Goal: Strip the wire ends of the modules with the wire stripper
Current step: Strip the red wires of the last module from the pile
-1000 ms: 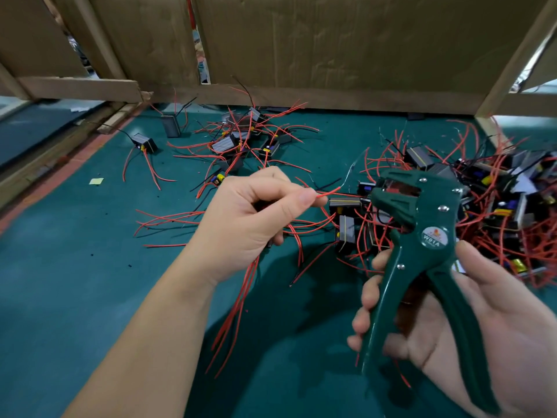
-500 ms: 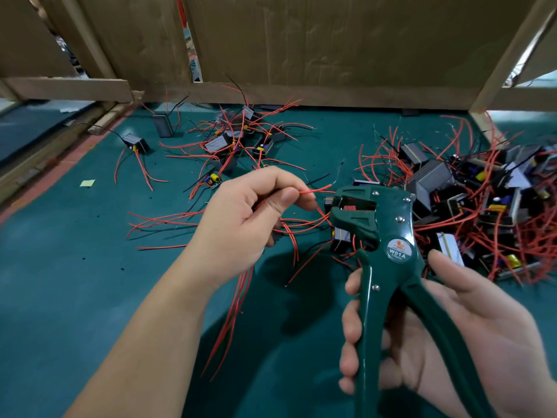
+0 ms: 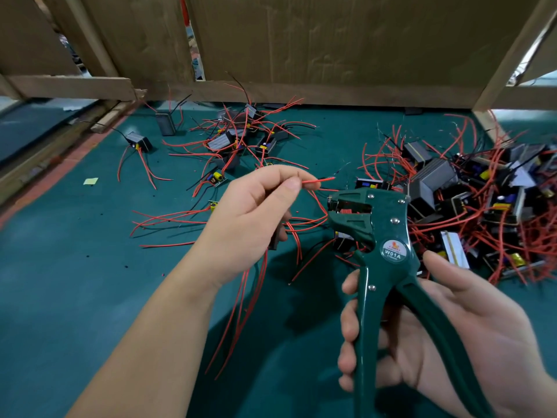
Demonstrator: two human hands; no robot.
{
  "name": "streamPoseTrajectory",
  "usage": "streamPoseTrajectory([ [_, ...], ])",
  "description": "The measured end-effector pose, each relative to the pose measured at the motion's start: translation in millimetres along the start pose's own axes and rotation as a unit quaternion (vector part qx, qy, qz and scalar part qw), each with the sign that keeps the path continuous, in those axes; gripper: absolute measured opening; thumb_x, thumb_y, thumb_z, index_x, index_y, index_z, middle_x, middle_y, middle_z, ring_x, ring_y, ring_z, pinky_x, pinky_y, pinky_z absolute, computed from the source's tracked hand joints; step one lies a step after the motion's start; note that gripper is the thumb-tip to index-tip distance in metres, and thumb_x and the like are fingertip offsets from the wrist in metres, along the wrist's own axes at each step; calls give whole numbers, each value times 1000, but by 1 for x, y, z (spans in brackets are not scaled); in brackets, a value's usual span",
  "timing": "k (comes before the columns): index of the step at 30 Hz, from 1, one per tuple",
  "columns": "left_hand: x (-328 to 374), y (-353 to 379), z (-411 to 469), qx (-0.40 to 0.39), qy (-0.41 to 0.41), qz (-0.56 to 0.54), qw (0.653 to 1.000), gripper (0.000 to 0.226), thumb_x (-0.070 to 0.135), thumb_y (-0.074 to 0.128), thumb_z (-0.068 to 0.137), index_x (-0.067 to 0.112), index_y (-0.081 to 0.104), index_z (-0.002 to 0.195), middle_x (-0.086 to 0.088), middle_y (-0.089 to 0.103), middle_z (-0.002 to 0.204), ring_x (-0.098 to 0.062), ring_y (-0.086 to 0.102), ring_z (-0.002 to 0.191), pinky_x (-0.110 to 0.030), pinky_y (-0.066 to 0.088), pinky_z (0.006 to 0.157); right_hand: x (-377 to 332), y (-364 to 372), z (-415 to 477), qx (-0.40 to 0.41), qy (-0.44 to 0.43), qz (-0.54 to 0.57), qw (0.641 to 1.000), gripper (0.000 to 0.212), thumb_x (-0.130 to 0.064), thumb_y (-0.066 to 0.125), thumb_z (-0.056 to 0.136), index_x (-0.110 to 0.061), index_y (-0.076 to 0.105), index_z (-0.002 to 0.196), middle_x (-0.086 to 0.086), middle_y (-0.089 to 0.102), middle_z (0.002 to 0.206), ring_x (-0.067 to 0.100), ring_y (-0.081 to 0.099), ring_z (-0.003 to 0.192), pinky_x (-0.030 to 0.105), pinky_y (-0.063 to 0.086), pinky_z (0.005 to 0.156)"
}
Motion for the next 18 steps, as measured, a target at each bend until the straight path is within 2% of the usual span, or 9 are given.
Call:
streamPoseTrajectory([
  [3, 8, 1, -1, 2, 49, 10, 999, 17, 32, 57, 86, 35, 72, 78, 7, 60, 71, -7, 47, 52, -31, 46, 51, 2, -1, 0, -8, 6, -12, 1000, 55, -42, 40, 98, 5, 48, 126, 29, 55, 113, 38, 56, 101, 49, 39, 87],
  [5, 12, 0, -2, 3, 82, 32, 996, 13, 29, 59, 86, 33, 71, 83, -1, 60, 78, -5, 49, 56, -23, 42, 54, 2, -1, 0, -11, 7, -18, 1000, 55, -42, 40, 98, 5, 50, 125, 27, 56, 113, 36, 56, 100, 46, 38, 87],
  [7, 13, 0, -2, -3, 97, 46, 994, 12, 27, 59, 87, 31, 70, 87, 7, 58, 79, -1, 49, 61, -17, 38, 62, 1, 0, 0, -11, 6, -18, 1000, 56, -42, 39, 98, 5, 50, 125, 27, 56, 113, 35, 55, 101, 45, 37, 88],
  [12, 24, 1, -4, 2, 174, 145, 974, 15, 13, 58, 90, 25, 67, 89, 6, 57, 86, -2, 53, 83, -16, 38, 78, -2, -1, -2, 16, -14, -34, 999, 58, -43, 39, 98, 6, 45, 129, 26, 53, 115, 35, 50, 102, 49, 35, 89],
  [15, 28, 3, -6, 10, 213, 188, 959, 14, 7, 58, 91, 18, 67, 89, 9, 60, 88, -3, 55, 86, -18, 39, 81, -4, 0, -3, 19, -15, -35, 999, 56, -41, 39, 98, 6, 44, 130, 26, 52, 116, 35, 50, 102, 49, 37, 90],
  [18, 30, 3, -8, 21, 239, 236, 942, 13, 9, 59, 91, 15, 70, 87, 8, 62, 86, -12, 56, 85, -26, 42, 80, -5, -1, -5, 32, -15, -41, 999, 56, -38, 39, 99, 8, 41, 131, 27, 51, 119, 38, 52, 105, 52, 38, 90],
])
Point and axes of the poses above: each hand's wrist, its own z-axis towards the middle knuckle, its own y-axis out of the palm, x = y × z, the point moved 7 cm from there along z, towards the middle knuckle
